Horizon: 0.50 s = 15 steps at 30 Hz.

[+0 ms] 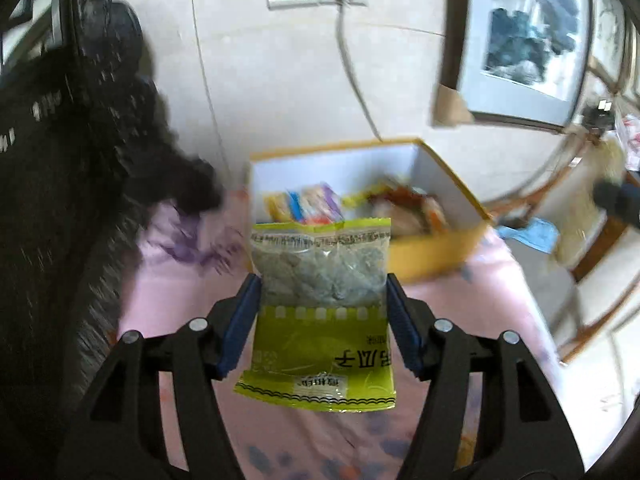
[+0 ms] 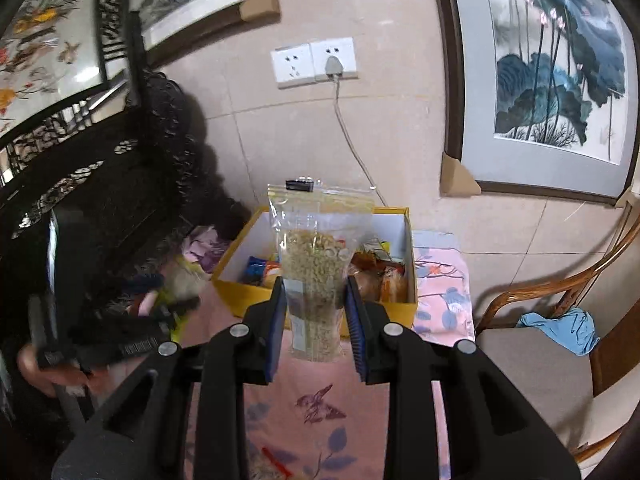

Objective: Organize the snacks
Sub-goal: 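Carry the green bag and grain bag over the box and release both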

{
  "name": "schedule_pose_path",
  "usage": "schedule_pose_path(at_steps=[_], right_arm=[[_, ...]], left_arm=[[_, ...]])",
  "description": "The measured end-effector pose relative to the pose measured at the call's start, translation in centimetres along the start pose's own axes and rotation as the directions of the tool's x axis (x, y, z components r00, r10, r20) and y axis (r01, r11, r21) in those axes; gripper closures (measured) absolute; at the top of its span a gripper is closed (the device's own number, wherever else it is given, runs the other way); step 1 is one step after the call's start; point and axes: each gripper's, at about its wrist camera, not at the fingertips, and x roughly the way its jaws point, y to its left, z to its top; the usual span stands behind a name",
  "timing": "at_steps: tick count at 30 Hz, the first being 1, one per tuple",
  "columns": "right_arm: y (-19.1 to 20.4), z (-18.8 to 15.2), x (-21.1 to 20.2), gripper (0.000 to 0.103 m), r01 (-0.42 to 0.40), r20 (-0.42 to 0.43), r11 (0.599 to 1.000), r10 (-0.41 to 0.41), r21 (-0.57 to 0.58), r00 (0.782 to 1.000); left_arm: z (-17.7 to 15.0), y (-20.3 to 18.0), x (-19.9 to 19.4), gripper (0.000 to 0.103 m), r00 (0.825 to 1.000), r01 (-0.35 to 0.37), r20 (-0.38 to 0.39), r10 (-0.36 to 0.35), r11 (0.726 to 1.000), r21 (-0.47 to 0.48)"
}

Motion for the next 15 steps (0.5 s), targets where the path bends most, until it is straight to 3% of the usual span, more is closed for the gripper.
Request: schedule_pose_path(at_steps=[9,15], right_arm=[[-3.3,4.5,10.9,0.074,-0.035,-0.086,0.999,0.035,0.003,0.996],[-4.5,6.5,15.3,0.073,-0.039,-0.085,0.999,0.040,0.012,0.996]], left_arm=[[7.3,2.2,7.5,0.040,0.990,-0.136,-0.025,0.136,0.990,-0.020],[9.0,1.5,10.8,0.040,0.991,-0.126,-0.045,0.126,0.992,0.003]])
